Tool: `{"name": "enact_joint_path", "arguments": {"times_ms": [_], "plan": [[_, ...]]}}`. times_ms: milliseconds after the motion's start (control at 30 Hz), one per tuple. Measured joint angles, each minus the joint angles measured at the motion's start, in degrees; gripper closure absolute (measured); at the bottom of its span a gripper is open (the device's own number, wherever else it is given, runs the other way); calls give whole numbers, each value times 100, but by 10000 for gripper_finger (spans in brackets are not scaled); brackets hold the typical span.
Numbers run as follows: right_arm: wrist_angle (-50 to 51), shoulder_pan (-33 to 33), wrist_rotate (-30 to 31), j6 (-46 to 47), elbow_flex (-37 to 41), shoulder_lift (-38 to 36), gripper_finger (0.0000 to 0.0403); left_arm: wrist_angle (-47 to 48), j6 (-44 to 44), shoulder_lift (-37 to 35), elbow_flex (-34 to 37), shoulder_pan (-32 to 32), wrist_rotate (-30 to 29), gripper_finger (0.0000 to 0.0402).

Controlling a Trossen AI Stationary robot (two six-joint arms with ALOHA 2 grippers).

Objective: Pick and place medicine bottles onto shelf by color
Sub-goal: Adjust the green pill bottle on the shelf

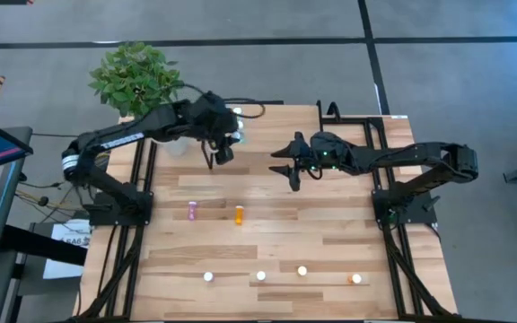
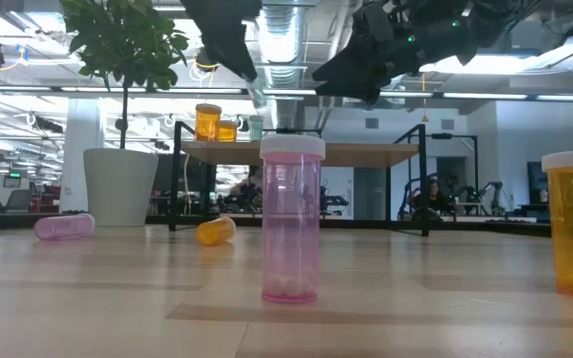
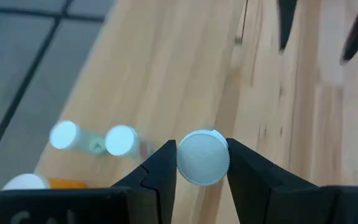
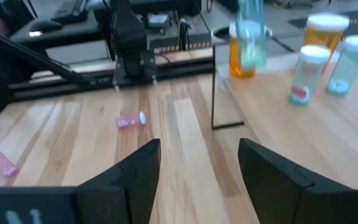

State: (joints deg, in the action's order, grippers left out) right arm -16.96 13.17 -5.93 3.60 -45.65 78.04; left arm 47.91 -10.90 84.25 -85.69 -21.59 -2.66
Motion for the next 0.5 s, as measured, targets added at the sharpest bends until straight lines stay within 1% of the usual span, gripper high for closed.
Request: {"name": "enact_joint_path", "arguments": {"times_ms": [100, 267, 500], "plan": [[-23, -33, 0, 0, 0, -7, 165, 404, -54, 399, -360, 5, -230, 297], [-10, -52, -3, -5, 0, -7, 165, 559, -187, 775, -617, -27, -413, 297], [44, -48, -2, -19, 0, -7, 165, 842, -194, 880, -619, -65, -417, 297]]}}
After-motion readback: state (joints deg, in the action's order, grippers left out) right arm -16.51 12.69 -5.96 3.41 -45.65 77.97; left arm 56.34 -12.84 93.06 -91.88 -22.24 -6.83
